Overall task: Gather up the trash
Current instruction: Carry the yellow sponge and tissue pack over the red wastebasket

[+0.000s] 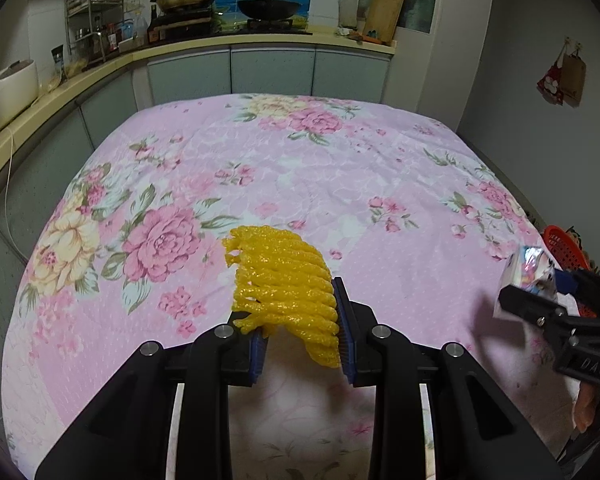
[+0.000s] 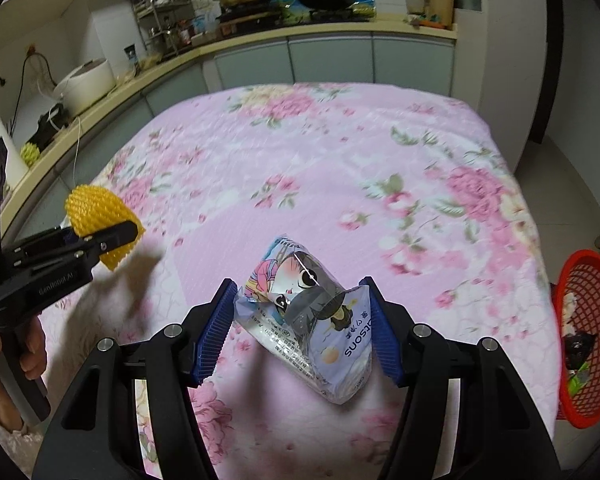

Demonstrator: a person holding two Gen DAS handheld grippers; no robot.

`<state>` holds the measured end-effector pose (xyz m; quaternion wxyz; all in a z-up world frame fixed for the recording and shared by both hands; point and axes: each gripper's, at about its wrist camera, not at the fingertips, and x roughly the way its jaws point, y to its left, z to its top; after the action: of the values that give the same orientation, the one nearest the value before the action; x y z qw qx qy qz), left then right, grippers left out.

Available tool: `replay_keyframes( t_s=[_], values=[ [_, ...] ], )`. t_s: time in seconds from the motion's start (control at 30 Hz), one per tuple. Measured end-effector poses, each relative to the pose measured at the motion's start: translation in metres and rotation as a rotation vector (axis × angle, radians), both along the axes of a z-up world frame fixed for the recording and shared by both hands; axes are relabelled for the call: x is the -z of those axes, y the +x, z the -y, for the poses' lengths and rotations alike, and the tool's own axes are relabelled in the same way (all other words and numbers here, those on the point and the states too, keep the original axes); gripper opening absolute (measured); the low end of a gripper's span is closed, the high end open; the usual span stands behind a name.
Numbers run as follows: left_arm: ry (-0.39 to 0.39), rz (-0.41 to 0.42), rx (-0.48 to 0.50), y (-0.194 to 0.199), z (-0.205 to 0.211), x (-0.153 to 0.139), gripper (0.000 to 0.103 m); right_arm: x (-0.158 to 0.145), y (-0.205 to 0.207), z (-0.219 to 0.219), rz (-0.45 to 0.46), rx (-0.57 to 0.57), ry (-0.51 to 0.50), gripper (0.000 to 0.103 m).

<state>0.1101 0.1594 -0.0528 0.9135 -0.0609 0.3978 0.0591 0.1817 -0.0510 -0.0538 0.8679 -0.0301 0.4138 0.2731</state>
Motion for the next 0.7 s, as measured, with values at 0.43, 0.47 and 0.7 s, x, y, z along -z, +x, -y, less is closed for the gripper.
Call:
replay_keyframes(
  t_s=[0.43, 0.47, 0.7],
  values=[
    [0.038, 0.030, 0.083, 0.016, 0.037, -0.021, 0.028, -0.042, 0.009, 0.056, 0.084, 0.123, 0.061, 0.060],
    [0.041, 0.032, 0.094, 0.018, 0.042, -0.022, 0.028, -0.045, 0.010, 0.063, 0.090, 0.140, 0.066, 0.060],
    [0.058, 0.052, 0.196, 0.038, 0.087, -0.032, 0.028, -0.057, 0.020, 0.114, 0.109, 0.259, 0.083, 0.061]
  ],
)
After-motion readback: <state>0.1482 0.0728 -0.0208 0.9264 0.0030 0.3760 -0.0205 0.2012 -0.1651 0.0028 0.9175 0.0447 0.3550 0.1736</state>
